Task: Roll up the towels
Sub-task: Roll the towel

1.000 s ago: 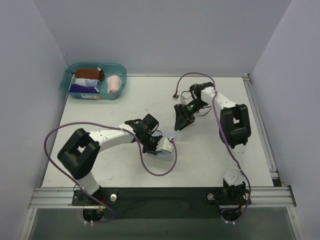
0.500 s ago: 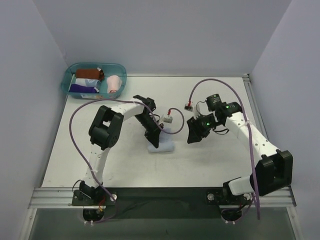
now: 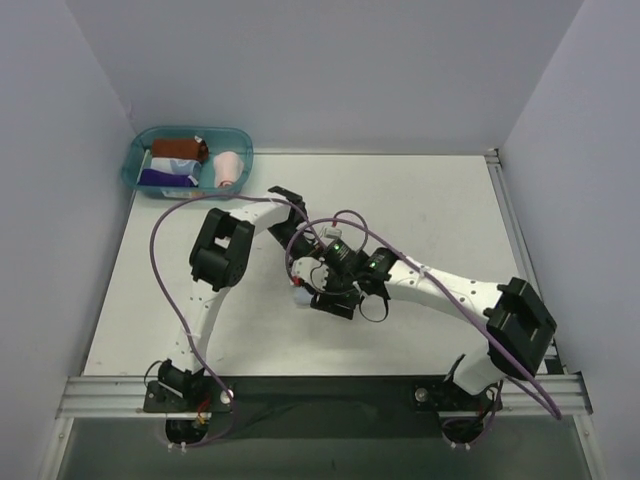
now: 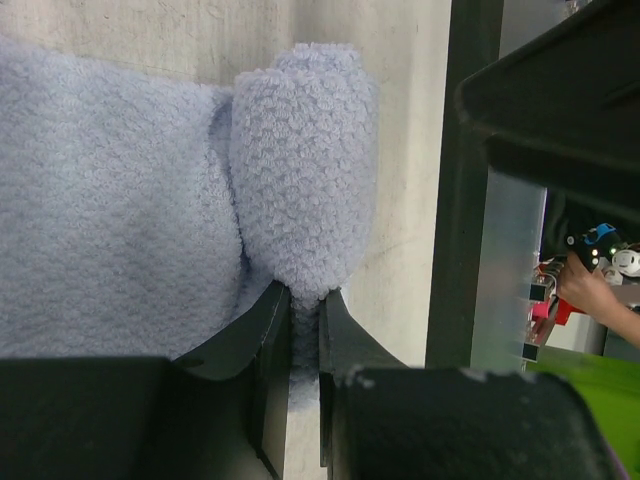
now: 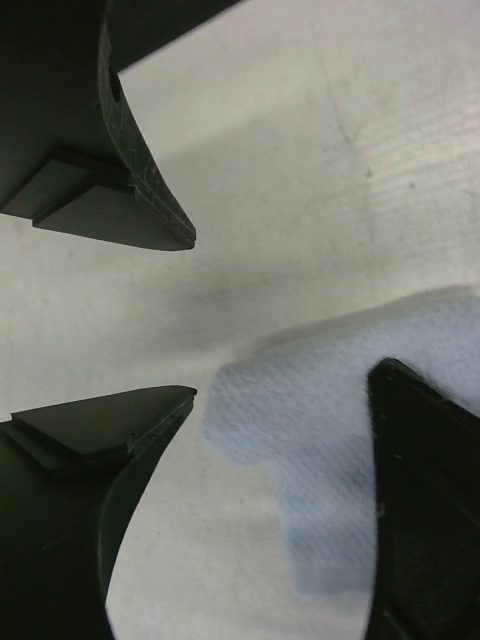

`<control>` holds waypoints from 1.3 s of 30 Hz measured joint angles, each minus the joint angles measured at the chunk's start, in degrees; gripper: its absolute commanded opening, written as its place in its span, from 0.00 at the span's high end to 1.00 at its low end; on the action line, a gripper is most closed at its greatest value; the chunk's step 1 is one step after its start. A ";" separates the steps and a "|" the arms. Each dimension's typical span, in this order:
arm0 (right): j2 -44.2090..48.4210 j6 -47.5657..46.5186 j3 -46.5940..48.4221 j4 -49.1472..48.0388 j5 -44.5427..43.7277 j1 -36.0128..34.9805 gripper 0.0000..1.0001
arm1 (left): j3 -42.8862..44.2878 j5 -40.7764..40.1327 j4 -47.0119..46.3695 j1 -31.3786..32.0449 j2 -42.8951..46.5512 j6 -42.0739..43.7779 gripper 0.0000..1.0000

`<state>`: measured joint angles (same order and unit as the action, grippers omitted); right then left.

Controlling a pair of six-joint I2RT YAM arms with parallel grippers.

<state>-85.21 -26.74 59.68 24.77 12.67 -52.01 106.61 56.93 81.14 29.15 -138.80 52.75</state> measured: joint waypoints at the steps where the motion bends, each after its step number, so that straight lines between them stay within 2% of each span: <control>1: -1.22 -0.50 -0.09 -1.62 -1.44 -0.66 0.43 | 0.04 -0.02 0.09 0.00 -0.04 0.09 1.00; 6: -6.32 -4.52 -0.98 -10.91 -6.10 -1.29 0.45 | 0.59 0.04 0.68 0.00 -0.52 0.22 1.00; 12: -9.62 -8.50 -2.16 -15.76 -5.97 -1.22 0.56 | 0.70 0.04 0.92 -0.02 -0.63 0.28 1.00; 15: -11.04 -9.84 -2.40 -16.90 -4.83 -0.76 0.77 | 0.70 0.00 1.03 -0.07 -0.66 0.28 1.00; 16: -11.61 -10.23 -2.40 -17.16 -4.22 -0.44 0.90 | 0.70 0.00 1.03 -0.11 -0.68 0.26 1.00; 18: -12.26 -10.80 -2.21 -17.44 -3.02 0.15 1.00 | 0.70 -0.04 1.03 -0.26 -0.70 0.13 0.98; 19: -12.48 -10.82 -1.77 -17.07 -2.19 0.57 1.00 | 0.61 -0.09 1.09 -0.42 -0.70 0.02 0.88; 22: -14.38 -10.45 1.22 -14.49 1.64 1.95 1.00 | -0.98 0.61 0.57 -1.40 -0.15 -0.48 0.74; 23: -15.12 -10.34 2.47 -13.38 2.93 2.27 1.00 | -2.38 1.27 -0.42 -1.99 0.42 -1.07 0.66; 30: -20.20 -7.21 9.97 -7.45 9.92 3.28 1.00 | -14.16 3.13 -9.88 -8.63 8.07 -5.86 0.57; 39: -23.02 -1.14 14.40 4.31 16.17 3.48 1.00 | -20.31 1.95 -16.98 -20.39 15.15 -6.91 0.55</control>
<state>-108.22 -27.88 74.08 29.08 28.84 -48.53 86.30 58.87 64.16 8.75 -123.66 45.84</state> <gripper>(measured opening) 0.165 0.444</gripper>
